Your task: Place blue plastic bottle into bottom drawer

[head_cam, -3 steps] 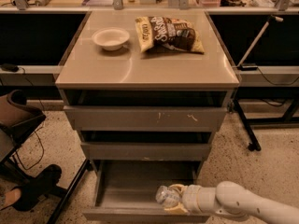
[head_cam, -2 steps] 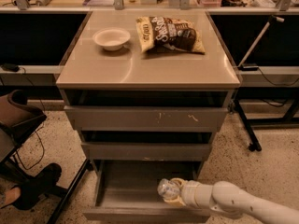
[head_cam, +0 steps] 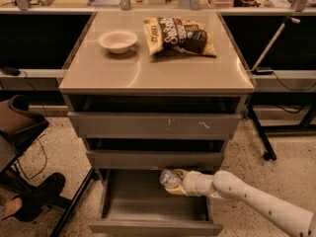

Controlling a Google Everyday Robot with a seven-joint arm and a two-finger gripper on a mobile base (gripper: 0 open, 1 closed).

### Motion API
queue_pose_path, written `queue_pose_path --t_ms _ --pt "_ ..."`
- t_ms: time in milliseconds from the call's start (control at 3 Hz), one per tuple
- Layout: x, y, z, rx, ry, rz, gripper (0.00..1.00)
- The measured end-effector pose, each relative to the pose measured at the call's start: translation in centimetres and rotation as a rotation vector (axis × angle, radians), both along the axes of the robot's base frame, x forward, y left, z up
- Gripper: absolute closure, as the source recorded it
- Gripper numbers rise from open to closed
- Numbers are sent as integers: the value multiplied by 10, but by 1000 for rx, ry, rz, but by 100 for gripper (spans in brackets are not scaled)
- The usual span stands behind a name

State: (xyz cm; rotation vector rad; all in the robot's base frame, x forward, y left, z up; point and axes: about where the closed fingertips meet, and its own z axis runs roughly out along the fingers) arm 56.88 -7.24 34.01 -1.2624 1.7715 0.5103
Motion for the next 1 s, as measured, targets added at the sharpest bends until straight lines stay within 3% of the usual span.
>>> queue_pose_path --t_ms 333,667,1000 --pt "12 -6 4 0 -13 -12 100" --pt "15 -6 -25 2 -58 -46 100" --pt "12 2 -88 45 -56 -75 100"
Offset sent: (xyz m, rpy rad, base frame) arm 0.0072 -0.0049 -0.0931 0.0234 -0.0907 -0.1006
